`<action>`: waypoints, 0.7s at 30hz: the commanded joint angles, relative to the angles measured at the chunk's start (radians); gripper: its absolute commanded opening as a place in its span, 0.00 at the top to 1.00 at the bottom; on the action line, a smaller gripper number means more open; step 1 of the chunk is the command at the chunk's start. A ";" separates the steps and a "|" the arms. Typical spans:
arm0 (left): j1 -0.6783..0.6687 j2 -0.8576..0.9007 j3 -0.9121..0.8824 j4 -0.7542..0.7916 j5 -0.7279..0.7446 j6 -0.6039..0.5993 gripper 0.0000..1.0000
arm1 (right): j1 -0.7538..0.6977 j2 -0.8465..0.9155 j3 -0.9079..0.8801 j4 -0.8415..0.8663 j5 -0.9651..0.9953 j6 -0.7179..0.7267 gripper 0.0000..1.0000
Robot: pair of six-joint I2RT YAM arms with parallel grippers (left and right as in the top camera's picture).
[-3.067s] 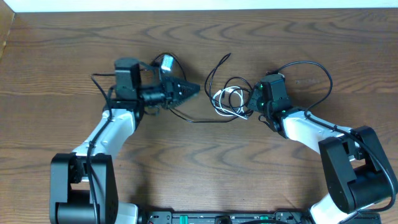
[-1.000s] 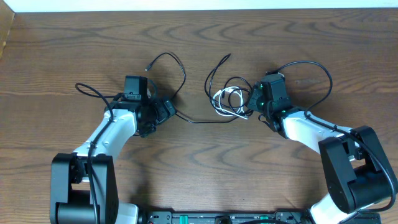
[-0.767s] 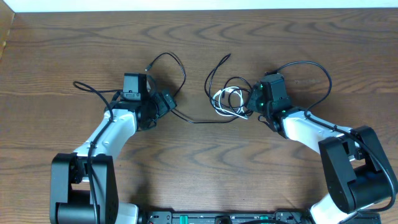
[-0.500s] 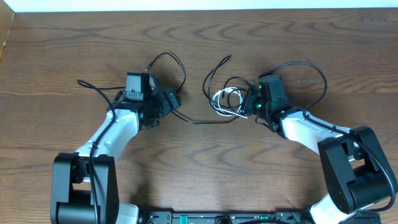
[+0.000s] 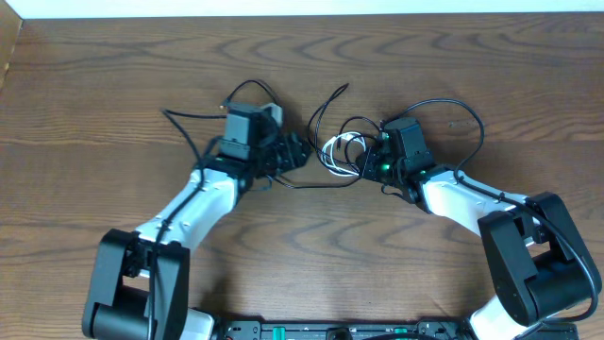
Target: Untangle cables
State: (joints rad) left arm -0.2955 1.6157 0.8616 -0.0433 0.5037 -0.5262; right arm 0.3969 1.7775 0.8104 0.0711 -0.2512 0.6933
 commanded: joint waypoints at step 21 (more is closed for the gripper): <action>-0.241 0.089 0.006 0.004 -0.426 -0.029 0.41 | 0.001 0.014 -0.005 0.000 0.021 -0.003 0.81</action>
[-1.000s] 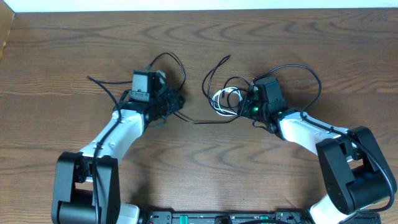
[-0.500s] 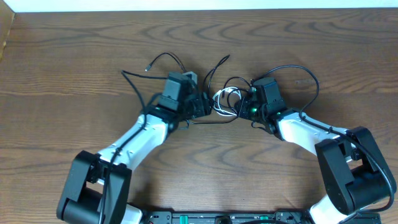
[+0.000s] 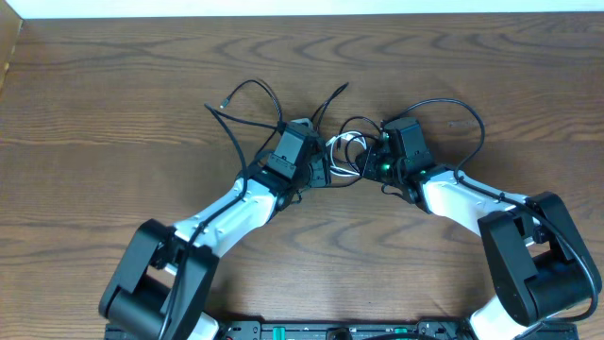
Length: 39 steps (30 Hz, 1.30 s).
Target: Untangle cables
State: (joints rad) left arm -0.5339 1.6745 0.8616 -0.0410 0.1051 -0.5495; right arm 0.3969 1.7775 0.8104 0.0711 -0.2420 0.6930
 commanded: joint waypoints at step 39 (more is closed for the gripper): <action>0.012 -0.002 0.007 -0.010 0.103 -0.091 0.53 | 0.001 0.014 -0.005 0.111 -0.194 -0.179 0.42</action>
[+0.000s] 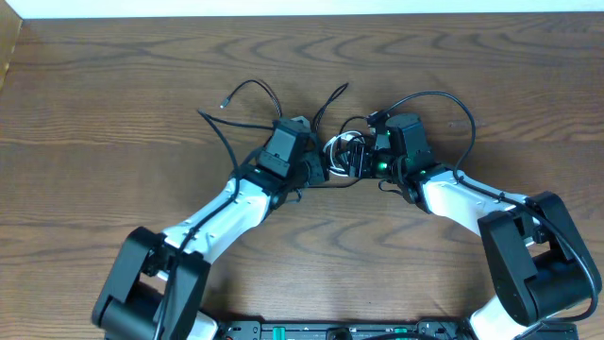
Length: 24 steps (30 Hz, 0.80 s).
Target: Untangle cables
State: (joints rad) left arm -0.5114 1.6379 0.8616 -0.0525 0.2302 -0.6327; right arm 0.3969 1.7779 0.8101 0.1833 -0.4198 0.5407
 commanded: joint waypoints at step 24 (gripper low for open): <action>-0.012 0.107 0.007 0.115 -0.120 -0.008 0.38 | 0.002 0.014 -0.004 -0.004 0.103 -0.026 0.31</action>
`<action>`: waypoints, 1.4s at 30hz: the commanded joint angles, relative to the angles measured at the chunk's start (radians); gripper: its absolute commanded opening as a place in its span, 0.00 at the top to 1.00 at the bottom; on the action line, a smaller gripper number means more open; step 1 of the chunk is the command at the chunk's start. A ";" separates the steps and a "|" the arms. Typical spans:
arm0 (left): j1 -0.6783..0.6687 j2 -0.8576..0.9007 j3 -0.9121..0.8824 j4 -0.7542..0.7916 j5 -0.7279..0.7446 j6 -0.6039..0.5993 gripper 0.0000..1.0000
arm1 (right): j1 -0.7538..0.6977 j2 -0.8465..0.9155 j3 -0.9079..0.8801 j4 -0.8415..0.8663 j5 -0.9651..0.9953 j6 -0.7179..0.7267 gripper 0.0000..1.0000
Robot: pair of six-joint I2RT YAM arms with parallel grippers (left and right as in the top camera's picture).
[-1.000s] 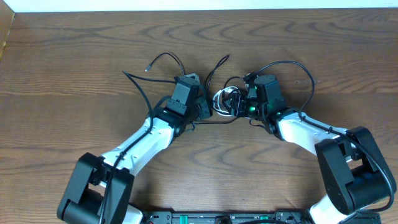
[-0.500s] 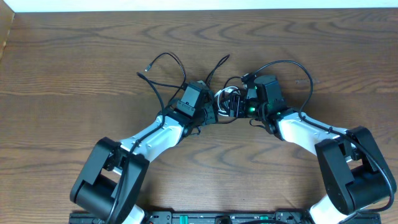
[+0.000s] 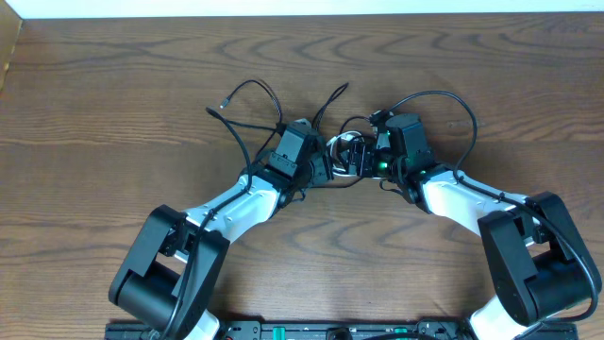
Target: Untangle cables
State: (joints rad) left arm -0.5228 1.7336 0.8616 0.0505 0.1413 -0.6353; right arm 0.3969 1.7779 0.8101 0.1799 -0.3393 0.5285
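In the overhead view a small tangle of white and black cable (image 3: 345, 151) lies at the middle of the table. A thin black cable end (image 3: 330, 97) runs up and away from it. My left gripper (image 3: 326, 166) reaches in from the left and touches the tangle's left side; its jaws are hidden under the wrist. My right gripper (image 3: 365, 157) comes in from the right, its fingers closed into the tangle's right side. Both grippers face each other across the knot.
The brown wooden table (image 3: 113, 76) stretches around the arms. A black lead (image 3: 247, 87) loops over my left arm, and another (image 3: 451, 102) arcs over my right arm. The table's far edge (image 3: 302, 15) runs along the top.
My left gripper has shifted a little to the right, closer against the tangle, and its arm has swung with it. The right gripper and the tangle look unchanged.
My left gripper was first left of the cables, the right one at the spread white coil. Then the left gripper stood close beside the coil. Later the coil looked bunched smaller between both grippers, the right one slightly farther back. Now the left gripper presses in closer.
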 commanded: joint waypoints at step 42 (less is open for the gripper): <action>0.000 0.012 0.006 -0.043 -0.129 0.060 0.50 | 0.004 0.014 -0.004 -0.084 0.213 0.062 0.01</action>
State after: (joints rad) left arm -0.5228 1.7336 0.8616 0.0132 0.0643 -0.5938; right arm 0.3988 1.7775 0.8108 0.1154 -0.1440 0.5804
